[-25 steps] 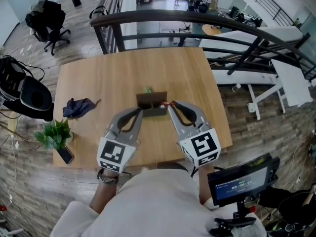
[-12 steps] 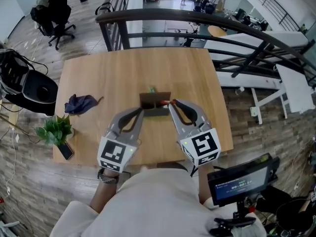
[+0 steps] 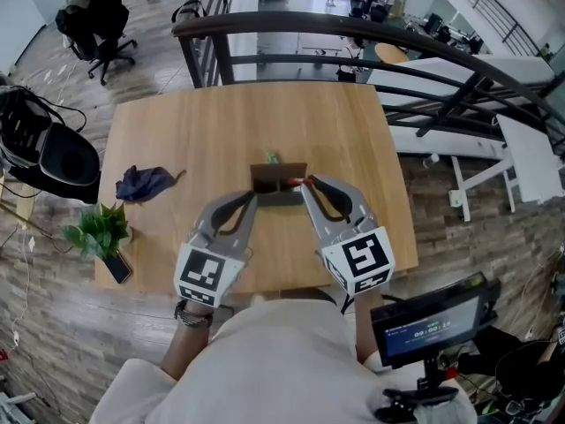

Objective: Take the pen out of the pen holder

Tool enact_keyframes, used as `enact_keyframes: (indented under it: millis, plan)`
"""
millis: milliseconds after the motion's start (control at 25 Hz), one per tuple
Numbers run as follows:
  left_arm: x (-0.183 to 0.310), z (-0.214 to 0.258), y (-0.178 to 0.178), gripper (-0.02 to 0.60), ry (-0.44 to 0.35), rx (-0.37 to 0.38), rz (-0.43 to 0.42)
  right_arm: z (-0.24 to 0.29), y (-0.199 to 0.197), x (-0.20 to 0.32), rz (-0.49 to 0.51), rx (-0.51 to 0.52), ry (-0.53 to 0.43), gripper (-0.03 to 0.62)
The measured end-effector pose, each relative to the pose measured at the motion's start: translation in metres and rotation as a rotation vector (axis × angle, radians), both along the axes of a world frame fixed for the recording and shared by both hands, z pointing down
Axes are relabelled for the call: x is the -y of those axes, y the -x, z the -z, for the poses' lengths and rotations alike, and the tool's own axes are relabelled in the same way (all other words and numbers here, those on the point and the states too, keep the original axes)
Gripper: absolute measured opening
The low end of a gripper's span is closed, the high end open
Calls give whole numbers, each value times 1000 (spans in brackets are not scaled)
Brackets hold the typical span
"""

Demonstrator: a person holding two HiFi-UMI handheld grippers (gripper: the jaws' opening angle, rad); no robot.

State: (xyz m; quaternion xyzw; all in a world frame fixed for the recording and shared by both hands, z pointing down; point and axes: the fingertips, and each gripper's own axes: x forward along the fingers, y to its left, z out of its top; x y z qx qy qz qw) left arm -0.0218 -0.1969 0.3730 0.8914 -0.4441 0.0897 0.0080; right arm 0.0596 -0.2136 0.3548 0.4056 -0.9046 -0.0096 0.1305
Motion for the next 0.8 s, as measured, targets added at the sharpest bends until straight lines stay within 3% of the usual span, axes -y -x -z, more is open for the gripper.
enact_keyframes:
  millis: [800]
  plan:
    - [-1,1,-4,0,-3,-2,-19,-2,-2,-2,-14,-26,2,38]
